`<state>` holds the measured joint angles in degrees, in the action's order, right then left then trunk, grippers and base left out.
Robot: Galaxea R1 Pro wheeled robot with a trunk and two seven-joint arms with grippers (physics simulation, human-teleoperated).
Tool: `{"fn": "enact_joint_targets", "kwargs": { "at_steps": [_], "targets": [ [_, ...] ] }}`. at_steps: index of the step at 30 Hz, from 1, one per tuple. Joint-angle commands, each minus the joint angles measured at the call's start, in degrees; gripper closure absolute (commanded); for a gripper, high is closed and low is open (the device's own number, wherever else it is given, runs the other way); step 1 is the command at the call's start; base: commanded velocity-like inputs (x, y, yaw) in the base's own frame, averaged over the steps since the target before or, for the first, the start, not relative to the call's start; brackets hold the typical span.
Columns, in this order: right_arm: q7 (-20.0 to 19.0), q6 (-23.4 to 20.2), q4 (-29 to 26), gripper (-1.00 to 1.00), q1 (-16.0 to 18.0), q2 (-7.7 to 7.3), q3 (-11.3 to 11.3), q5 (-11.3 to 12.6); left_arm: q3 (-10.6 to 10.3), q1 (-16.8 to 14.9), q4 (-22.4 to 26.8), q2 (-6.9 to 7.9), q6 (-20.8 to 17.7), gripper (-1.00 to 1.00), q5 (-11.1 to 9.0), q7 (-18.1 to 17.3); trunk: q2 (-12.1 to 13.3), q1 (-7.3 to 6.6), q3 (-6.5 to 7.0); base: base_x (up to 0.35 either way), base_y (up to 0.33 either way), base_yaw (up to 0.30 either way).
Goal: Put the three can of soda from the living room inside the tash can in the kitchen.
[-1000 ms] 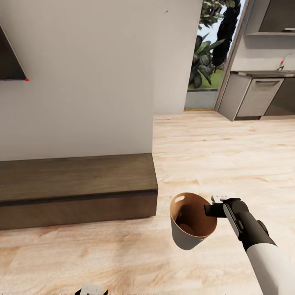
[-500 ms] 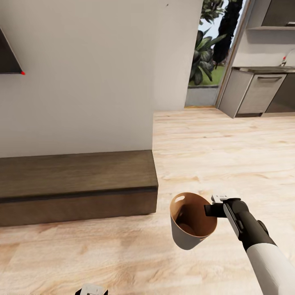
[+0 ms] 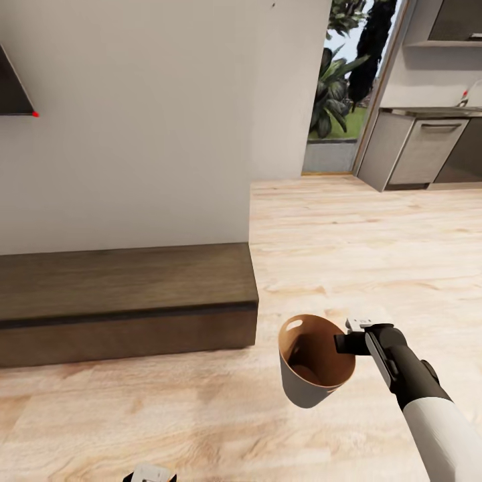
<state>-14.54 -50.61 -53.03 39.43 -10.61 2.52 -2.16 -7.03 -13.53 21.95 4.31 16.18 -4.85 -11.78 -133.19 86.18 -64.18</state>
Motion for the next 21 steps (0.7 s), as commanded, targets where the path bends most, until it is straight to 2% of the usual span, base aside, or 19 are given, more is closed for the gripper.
{"fn": "enact_joint_targets", "kwargs": {
  "at_steps": [1,5,21],
  "targets": [
    [0.03,-0.10,-0.02,1.00,0.03,-0.01,-0.03,1.01,-0.02,0.00,-0.03,0.00,0.00,-1.00,0.00,0.00,-0.42,0.22,-0.18,0.000,0.000,0.000],
    [0.04,-0.10,-0.02,1.00,0.02,0.03,-0.05,1.01,-0.42,0.00,-0.06,-0.01,0.00,-1.00,0.01,0.00,-2.02,1.10,-0.90,0.000,0.000,0.000],
    [0.04,-0.10,-0.01,1.00,0.03,-0.02,-0.06,1.01,-0.86,0.00,0.05,-0.03,0.06,-1.00,0.03,-0.37,-2.02,1.10,-1.05,0.000,0.000,0.000]
  ]
}}
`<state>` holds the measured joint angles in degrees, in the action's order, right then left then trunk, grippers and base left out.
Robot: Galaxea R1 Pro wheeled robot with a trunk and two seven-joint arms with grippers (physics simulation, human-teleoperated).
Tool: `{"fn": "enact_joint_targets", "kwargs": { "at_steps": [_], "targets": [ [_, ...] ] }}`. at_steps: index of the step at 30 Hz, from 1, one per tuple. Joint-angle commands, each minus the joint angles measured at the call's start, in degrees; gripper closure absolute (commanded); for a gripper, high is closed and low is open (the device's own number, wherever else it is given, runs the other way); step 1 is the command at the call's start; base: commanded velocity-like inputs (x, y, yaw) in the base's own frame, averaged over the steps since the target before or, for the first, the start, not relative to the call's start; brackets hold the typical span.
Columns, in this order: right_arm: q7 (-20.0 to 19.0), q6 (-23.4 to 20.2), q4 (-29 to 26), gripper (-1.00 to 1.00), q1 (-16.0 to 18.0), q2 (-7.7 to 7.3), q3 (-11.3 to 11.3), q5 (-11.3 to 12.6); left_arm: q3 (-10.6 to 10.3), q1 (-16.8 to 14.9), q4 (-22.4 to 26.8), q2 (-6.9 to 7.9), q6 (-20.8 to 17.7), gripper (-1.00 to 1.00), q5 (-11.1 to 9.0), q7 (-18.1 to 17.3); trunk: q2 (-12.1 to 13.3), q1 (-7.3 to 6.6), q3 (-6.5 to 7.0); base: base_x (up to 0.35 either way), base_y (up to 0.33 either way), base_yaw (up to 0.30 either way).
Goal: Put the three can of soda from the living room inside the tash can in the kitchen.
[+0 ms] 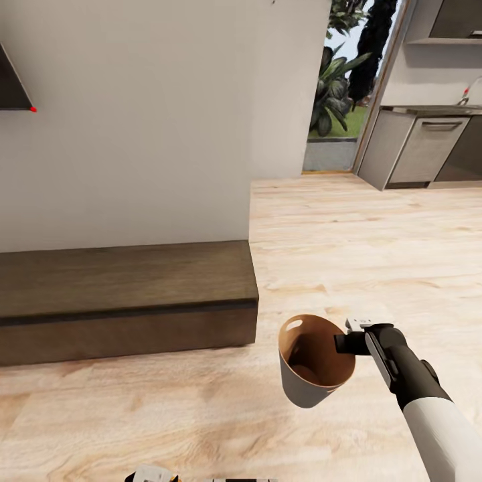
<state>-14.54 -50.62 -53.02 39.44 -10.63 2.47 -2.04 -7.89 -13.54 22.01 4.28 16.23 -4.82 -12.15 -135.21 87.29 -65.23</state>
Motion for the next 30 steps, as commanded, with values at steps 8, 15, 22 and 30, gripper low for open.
{"fn": "enact_joint_targets", "kwargs": {
  "at_steps": [8,15,22,30],
  "targets": [
    [0.04,-0.09,-0.06,1.00,0.02,0.01,-0.01,0.90,-3.87,0.00,-0.22,-0.06,-0.07,-1.00,-0.06,0.26,0.00,0.00,0.00,0.000,0.000,0.000],
    [0.04,-0.09,-0.05,1.00,0.02,0.00,-0.01,0.90,-4.79,0.00,-0.28,-0.06,-0.14,-1.00,-0.10,0.33,-0.81,0.43,-0.36,0.000,0.000,0.000],
    [0.04,-0.09,-0.03,1.00,0.01,0.08,-0.01,0.90,-4.85,0.00,-0.21,-0.04,-0.23,-1.00,-0.10,0.28,-3.61,1.97,-1.61,0.000,0.000,0.000],
    [0.04,-0.09,-0.03,1.00,0.01,0.08,-0.01,0.90,-4.86,0.00,-0.13,0.01,-0.24,-1.00,-0.10,0.28,-4.41,2.41,-1.97,0.000,0.000,0.000]
  ]
}}
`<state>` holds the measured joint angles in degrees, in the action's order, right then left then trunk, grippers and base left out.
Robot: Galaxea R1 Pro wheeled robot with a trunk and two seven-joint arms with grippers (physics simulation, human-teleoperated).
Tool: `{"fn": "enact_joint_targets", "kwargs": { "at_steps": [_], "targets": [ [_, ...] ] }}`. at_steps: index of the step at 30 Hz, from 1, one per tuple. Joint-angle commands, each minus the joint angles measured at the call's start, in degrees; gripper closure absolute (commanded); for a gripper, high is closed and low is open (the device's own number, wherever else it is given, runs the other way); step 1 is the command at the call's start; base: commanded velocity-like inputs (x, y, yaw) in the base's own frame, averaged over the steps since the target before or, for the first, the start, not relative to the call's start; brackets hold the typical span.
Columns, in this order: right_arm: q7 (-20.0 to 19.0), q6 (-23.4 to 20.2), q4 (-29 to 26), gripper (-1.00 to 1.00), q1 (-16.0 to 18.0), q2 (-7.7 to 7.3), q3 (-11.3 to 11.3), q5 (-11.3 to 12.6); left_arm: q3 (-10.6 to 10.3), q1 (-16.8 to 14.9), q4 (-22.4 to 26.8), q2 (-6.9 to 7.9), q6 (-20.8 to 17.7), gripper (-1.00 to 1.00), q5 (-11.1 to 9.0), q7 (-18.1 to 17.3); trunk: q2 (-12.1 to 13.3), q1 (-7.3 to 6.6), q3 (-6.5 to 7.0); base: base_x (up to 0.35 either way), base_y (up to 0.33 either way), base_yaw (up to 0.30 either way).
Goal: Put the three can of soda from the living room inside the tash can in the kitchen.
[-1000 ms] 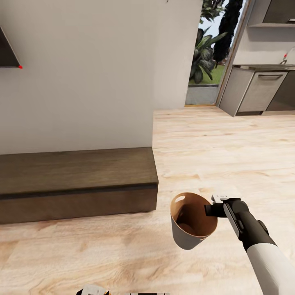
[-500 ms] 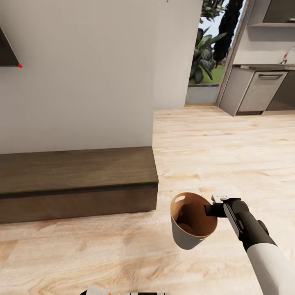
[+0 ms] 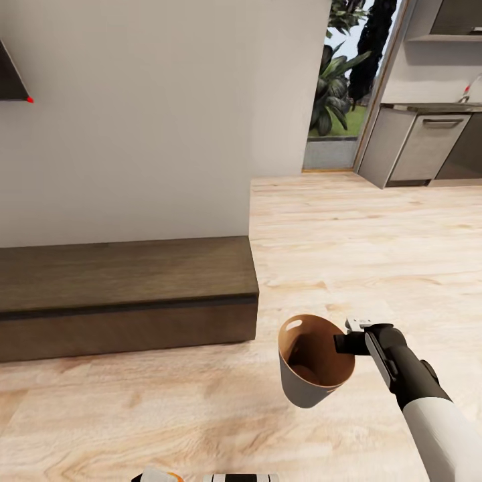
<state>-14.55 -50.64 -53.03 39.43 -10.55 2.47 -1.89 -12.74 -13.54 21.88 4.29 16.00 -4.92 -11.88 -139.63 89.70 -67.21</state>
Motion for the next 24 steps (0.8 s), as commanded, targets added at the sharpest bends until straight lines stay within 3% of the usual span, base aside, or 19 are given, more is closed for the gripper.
{"fn": "enact_joint_targets", "kwargs": {
  "at_steps": [1,24],
  "targets": [
    [0.04,-0.08,-0.01,1.00,0.02,0.00,-0.01,0.75,0.00,0.00,0.00,0.00,0.00,-1.00,0.00,0.00,0.00,0.00,0.01,0.000,0.000,0.000],
    [-0.29,0.33,-2.58,1.00,-0.05,-0.02,0.22,0.95,0.24,0.00,0.09,0.04,-0.17,-1.00,-0.13,-0.43,0.00,0.00,0.01,0.000,0.000,0.000]
  ]
}}
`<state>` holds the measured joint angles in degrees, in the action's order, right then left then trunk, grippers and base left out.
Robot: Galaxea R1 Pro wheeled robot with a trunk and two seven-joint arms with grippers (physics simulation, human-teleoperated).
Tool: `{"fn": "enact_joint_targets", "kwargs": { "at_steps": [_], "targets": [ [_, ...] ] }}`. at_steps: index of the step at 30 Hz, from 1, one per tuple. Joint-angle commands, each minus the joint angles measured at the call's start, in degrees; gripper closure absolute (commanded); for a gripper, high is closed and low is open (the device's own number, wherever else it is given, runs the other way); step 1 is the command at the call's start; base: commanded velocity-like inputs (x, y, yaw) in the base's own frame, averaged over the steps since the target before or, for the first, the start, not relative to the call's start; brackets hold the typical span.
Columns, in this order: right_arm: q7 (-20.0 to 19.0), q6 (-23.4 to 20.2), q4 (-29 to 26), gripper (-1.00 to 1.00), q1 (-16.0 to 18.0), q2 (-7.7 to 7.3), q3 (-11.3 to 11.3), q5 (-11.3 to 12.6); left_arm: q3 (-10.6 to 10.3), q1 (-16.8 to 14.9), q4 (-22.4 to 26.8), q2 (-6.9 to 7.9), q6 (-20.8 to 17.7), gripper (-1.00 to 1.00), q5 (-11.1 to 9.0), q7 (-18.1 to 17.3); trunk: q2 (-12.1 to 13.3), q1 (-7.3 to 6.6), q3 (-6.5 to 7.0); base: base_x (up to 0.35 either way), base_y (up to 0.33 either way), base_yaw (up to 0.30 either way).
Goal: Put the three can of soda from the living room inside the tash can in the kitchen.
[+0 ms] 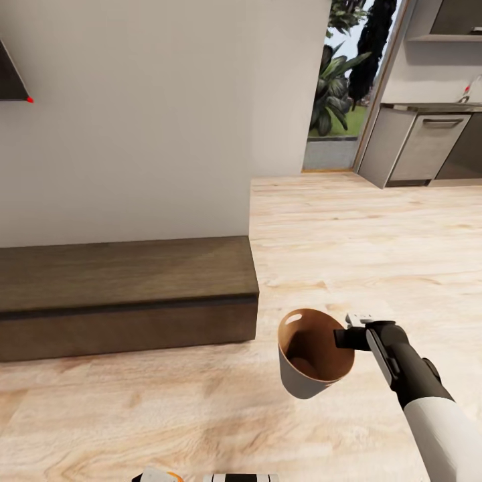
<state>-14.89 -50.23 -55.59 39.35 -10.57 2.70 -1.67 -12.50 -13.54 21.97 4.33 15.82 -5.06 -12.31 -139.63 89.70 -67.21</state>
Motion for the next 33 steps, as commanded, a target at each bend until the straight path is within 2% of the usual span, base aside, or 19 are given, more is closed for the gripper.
{"fn": "enact_joint_targets", "kwargs": {
  "at_steps": [1,10,15,29,33],
  "targets": [
    [0.04,-0.06,-0.03,1.00,0.02,0.01,-0.05,0.72,0.04,0.00,0.00,-0.01,0.00,-1.00,-0.02,0.03,0.00,-0.01,0.01,0.000,0.000,0.000],
    [-0.05,-0.07,-0.05,1.00,0.02,0.02,-0.04,0.71,0.11,-0.06,0.00,0.05,0.00,-1.00,-0.14,0.01,-3.61,1.97,-2.04,0.000,0.000,0.000],
    [-0.05,-0.09,-0.05,1.00,0.02,0.02,0.02,0.70,0.11,-0.08,0.00,0.03,0.00,-1.00,-0.18,0.01,-3.68,2.10,-3.56,0.000,0.000,0.000],
    [-0.05,-0.12,-0.08,1.00,0.02,0.02,0.20,0.70,0.19,-0.06,0.00,0.06,0.00,-1.00,-0.46,0.02,-3.68,2.10,-4.06,0.000,0.000,0.000],
    [-0.05,-0.13,-0.08,1.00,0.02,0.02,0.20,0.70,0.20,-0.07,0.00,0.06,0.00,-1.00,-0.61,0.08,-3.73,2.20,-4.95,0.000,0.000,0.000]
  ]
}}
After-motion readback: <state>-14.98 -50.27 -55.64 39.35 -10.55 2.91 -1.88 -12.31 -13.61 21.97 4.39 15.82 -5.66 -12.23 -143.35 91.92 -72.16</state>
